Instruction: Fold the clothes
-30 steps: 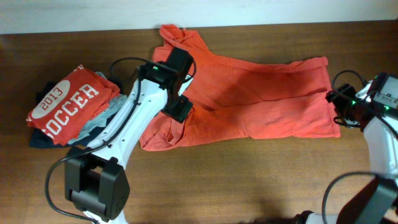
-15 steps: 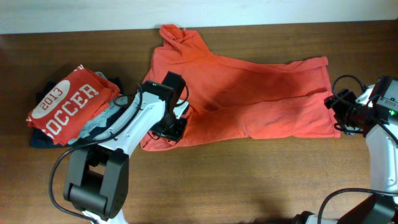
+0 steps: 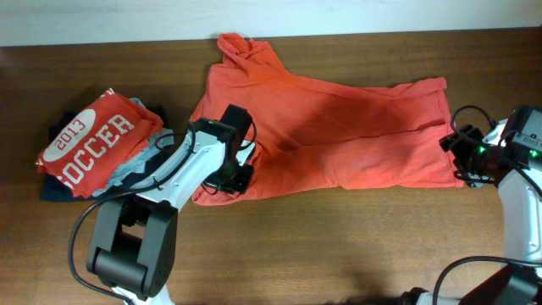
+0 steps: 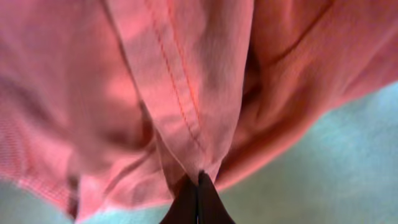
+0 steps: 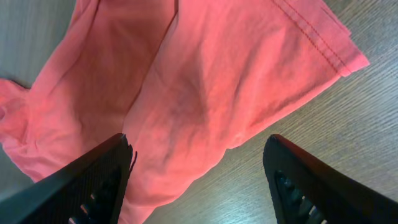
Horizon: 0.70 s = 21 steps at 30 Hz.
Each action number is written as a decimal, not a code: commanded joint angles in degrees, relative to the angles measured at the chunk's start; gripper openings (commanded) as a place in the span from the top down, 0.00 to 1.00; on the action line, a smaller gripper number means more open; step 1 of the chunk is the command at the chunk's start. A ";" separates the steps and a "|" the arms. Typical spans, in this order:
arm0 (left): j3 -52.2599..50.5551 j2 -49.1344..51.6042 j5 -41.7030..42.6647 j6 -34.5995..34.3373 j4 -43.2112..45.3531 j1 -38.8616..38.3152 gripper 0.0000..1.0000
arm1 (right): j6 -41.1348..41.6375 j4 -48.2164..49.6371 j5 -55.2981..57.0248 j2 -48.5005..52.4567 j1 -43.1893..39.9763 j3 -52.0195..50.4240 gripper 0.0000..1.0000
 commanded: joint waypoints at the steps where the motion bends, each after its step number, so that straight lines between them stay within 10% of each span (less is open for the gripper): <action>1: 6.51 -0.50 -3.78 0.07 -4.39 1.14 0.99 | -0.81 -0.22 -0.46 -0.57 0.26 0.44 0.30; 7: 15.87 -0.81 -13.31 2.93 -9.73 3.19 0.99 | -0.81 -0.20 -0.46 -0.57 0.26 0.44 0.30; 21: 16.39 -0.68 -16.11 7.91 8.02 8.92 1.00 | -0.81 -0.24 -0.33 -0.57 0.26 0.44 0.30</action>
